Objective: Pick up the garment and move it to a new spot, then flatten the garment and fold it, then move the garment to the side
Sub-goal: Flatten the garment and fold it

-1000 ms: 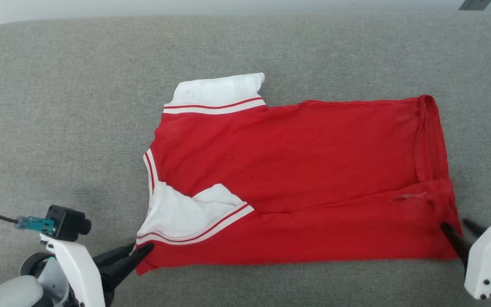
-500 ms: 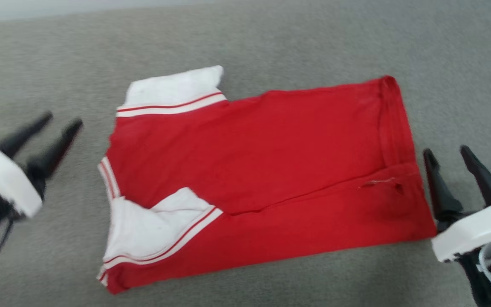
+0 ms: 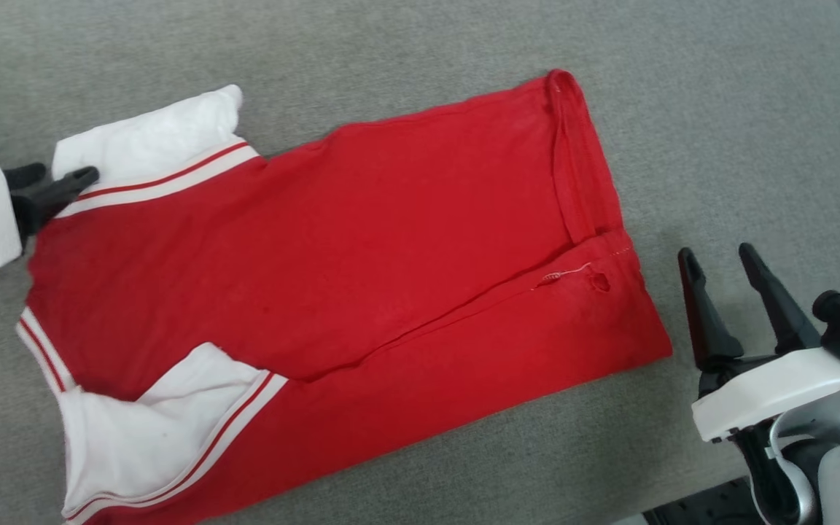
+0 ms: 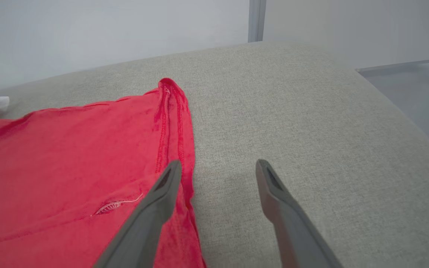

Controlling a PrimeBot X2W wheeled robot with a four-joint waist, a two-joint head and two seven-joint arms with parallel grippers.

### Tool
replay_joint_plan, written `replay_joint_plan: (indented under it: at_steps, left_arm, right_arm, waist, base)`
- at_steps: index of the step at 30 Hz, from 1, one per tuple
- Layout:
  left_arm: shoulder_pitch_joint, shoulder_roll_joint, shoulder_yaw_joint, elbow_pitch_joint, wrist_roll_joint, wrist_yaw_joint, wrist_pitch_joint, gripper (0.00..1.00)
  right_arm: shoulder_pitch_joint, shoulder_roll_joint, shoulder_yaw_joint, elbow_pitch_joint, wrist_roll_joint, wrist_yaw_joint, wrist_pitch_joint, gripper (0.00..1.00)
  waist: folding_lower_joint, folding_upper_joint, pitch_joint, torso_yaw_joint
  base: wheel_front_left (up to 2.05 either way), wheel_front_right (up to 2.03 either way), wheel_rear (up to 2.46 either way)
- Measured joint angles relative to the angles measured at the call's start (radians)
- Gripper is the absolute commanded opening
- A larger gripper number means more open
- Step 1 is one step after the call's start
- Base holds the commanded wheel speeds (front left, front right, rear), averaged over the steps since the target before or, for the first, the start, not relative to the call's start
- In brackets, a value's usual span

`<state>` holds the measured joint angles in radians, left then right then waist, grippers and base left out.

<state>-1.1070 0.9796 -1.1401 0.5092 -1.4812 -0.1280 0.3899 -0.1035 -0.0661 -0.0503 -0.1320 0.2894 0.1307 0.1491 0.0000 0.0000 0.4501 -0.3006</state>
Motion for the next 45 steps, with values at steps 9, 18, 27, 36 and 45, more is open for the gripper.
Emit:
replay_joint_plan:
  at_steps: [9,18,27,36,45]
  left_arm:
    - [-0.062,-0.035,-0.012,0.005,-0.002,-0.001,0.052,0.50]
    - [-0.064,-0.074,-0.025,0.004,0.000,-0.001,-0.002,0.00]
    - [-0.071,-0.150,-0.055,-0.010,0.015,-0.001,-0.060,0.00]
    - [-0.106,-0.170,-0.066,-0.039,0.006,-0.001,-0.086,0.00]
    - [-0.125,-0.194,-0.075,-0.073,-0.012,-0.001,-0.128,0.00]
  right_arm:
    - [-0.015,0.005,0.021,0.018,0.007,0.000,-0.003,1.00]
    - [-0.213,-0.125,0.144,0.082,0.023,0.000,0.219,1.00]
    - [-0.518,-0.251,0.213,0.305,0.150,0.000,0.465,1.00]
    - [-0.751,-0.236,0.245,0.545,0.178,0.000,0.547,1.00]
    - [-0.834,-0.226,0.259,0.693,0.172,0.000,0.550,0.01]
  waist:
    - [0.0000,0.0000,0.024,-0.010]
    - [0.0000,0.0000,0.025,0.023]
    - [0.0000,0.0000,0.012,0.098]
    - [0.0000,0.0000,0.057,0.138]
    - [0.0000,0.0000,0.077,0.172]
  base:
    - [0.00,0.00,0.00]
    - [0.00,0.00,0.00]
    - [0.00,0.00,0.00]
    - [0.00,0.00,0.00]
    - [0.00,0.00,0.00]
